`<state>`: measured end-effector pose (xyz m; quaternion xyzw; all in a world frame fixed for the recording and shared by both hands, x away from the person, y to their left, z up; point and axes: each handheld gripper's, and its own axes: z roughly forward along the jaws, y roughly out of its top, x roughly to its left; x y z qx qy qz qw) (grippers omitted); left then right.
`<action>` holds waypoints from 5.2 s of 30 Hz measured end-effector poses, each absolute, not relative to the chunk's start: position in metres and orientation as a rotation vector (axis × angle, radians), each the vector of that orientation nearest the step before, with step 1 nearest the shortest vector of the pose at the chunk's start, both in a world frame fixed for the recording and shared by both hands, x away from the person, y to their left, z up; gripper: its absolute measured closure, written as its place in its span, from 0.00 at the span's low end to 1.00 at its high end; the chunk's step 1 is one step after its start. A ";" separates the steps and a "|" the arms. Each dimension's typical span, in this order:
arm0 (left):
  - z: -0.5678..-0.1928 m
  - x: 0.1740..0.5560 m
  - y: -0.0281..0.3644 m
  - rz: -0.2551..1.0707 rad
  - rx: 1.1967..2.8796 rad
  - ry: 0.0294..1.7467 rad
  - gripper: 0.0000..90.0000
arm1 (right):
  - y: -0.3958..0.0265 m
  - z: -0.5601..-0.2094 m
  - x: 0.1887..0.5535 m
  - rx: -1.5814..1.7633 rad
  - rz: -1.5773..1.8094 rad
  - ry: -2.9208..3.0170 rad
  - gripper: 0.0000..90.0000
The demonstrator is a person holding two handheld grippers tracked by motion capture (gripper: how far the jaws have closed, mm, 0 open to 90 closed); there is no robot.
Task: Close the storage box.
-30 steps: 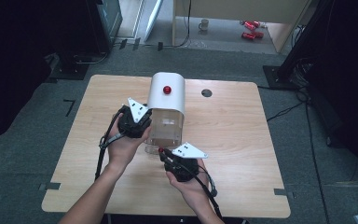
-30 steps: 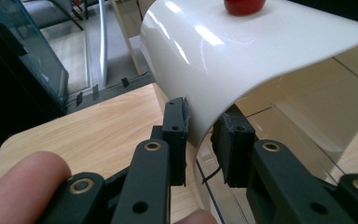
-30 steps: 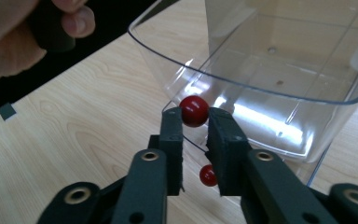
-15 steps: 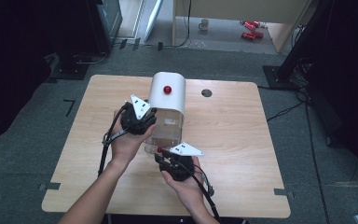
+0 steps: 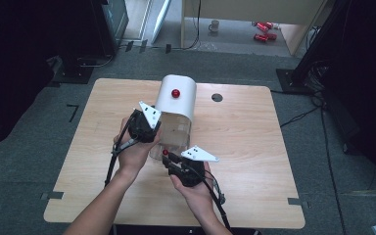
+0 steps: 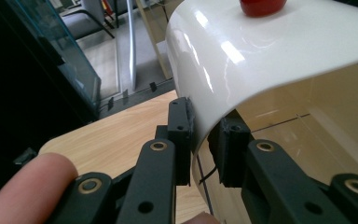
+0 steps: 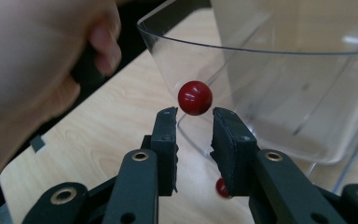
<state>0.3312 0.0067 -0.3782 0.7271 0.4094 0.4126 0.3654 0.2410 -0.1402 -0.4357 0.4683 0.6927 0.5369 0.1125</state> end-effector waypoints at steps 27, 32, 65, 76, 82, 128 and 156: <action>-0.379 0.304 -0.010 1.095 1.862 1.130 0.94 | -0.163 -0.430 0.277 1.412 1.491 1.901 0.77; -0.380 0.302 -0.014 1.097 1.867 1.132 0.95 | -0.168 -0.431 0.278 1.403 1.457 1.895 0.73; -0.381 0.305 -0.014 1.087 1.860 1.132 0.95 | -0.154 -0.505 0.225 1.482 1.359 2.164 0.69; -0.382 0.305 -0.015 1.109 1.871 1.127 0.96 | -0.144 -0.520 0.236 1.507 1.354 2.175 0.72; -0.382 0.305 -0.015 1.128 1.878 1.123 0.98 | -0.147 -0.510 0.235 1.482 1.401 2.122 0.75; -0.383 0.306 -0.015 1.109 1.884 1.120 0.98 | -0.174 -0.493 0.289 1.580 1.396 1.943 0.76; -0.397 0.304 0.019 0.565 1.884 1.021 0.16 | -0.220 -0.491 0.276 1.474 1.234 1.921 0.27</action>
